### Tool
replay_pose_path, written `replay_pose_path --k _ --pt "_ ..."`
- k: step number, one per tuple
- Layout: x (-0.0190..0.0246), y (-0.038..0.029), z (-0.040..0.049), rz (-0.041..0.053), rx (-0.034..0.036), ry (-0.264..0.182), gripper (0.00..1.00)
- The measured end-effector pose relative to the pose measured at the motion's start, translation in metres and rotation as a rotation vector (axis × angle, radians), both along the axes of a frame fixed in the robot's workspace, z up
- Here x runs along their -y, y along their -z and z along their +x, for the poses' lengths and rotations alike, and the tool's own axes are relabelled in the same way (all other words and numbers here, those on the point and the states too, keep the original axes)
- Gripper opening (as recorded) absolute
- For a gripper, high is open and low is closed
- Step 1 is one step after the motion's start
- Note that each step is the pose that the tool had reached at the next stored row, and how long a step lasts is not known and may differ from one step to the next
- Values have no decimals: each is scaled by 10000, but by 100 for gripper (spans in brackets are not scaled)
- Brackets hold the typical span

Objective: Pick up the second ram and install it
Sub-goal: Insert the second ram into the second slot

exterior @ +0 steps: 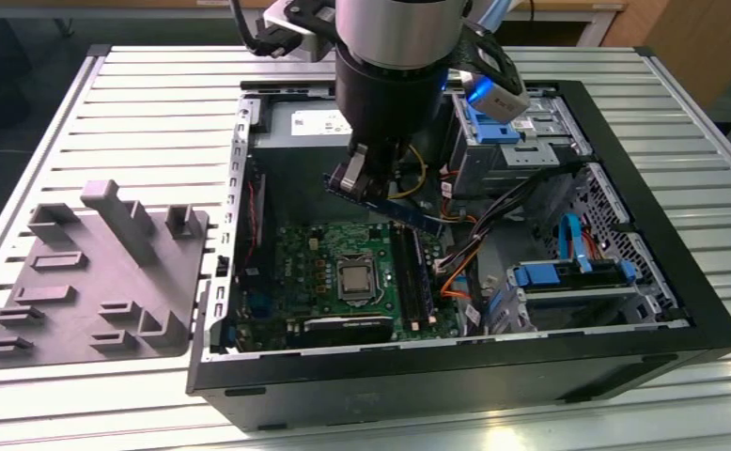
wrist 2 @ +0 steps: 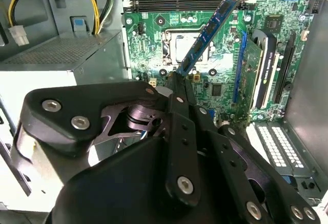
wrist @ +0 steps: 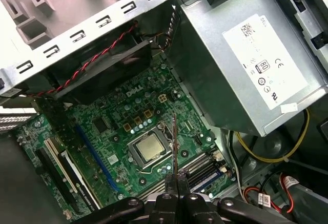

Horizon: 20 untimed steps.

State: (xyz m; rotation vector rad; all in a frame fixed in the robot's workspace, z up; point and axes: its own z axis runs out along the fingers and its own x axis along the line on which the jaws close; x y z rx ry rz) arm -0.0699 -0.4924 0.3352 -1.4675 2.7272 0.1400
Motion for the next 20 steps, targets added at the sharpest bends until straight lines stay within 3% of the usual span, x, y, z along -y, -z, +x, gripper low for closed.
replay_pose_path --k 20 --pt "1 0 0 0 0 1078 12"
